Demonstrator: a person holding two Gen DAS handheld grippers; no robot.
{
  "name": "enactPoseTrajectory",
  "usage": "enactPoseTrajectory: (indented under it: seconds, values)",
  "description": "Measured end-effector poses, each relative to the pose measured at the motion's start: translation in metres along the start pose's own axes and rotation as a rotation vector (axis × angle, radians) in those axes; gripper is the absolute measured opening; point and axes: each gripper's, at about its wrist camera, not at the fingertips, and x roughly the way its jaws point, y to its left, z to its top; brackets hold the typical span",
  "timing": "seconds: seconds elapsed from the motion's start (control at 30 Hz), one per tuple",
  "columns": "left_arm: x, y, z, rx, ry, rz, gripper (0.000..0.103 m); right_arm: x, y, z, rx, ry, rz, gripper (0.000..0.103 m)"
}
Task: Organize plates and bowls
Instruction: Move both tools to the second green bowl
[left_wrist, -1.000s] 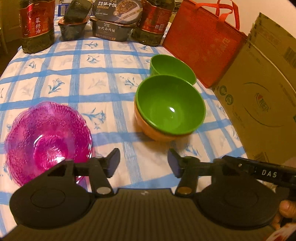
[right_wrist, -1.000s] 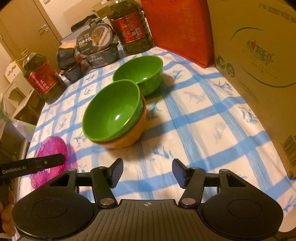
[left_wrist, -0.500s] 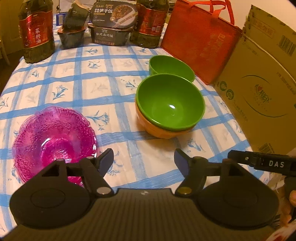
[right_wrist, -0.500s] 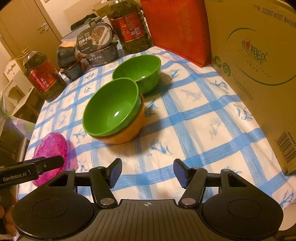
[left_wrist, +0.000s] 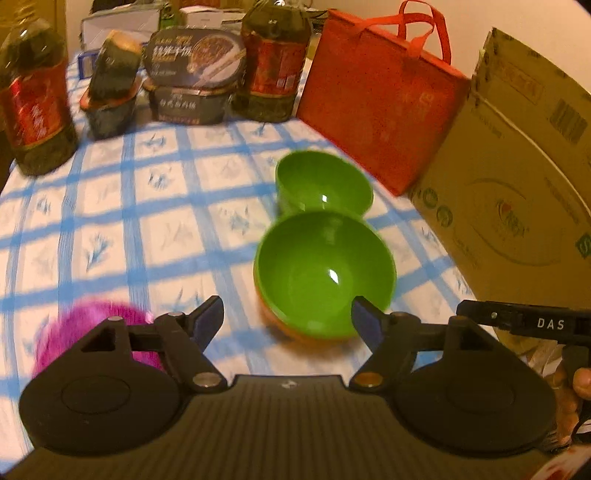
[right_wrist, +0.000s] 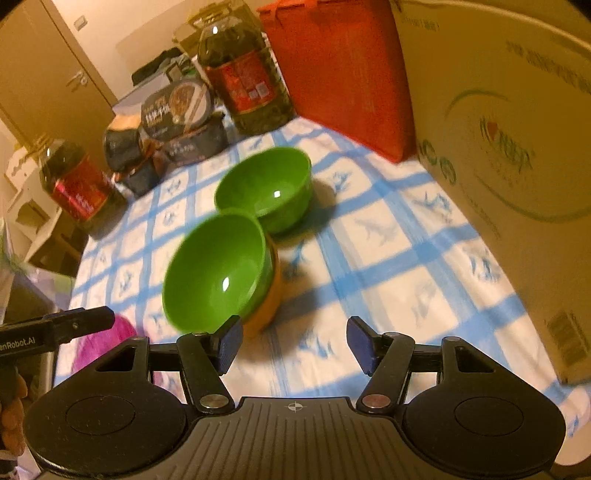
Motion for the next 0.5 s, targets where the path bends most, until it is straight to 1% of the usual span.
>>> enactPoseTrajectory:
  seconds: [0.07, 0.23, 0.3, 0.37, 0.5]
  values:
    - [0.012, 0.004, 0.017, 0.005, 0.001, -0.005, 0.073, 0.005, -0.001, 0.014, 0.007, -0.001, 0.008, 0.062]
    - [0.049, 0.021, 0.058, -0.058, 0.013, -0.026, 0.072, 0.026, 0.000, 0.051, 0.011, -0.015, 0.024, 0.062]
    - [0.065, 0.025, 0.069, -0.066, 0.018, -0.021, 0.072, 0.037, -0.002, 0.064, 0.010, -0.013, 0.021, 0.062]
    - [0.083, 0.030, 0.081, -0.086, 0.025, -0.042, 0.072, 0.051, -0.003, 0.077, 0.007, -0.010, 0.019, 0.062]
    - [0.121, 0.037, 0.101, -0.116, 0.049, -0.053, 0.072, 0.081, -0.007, 0.101, 0.010, 0.000, 0.020, 0.062]
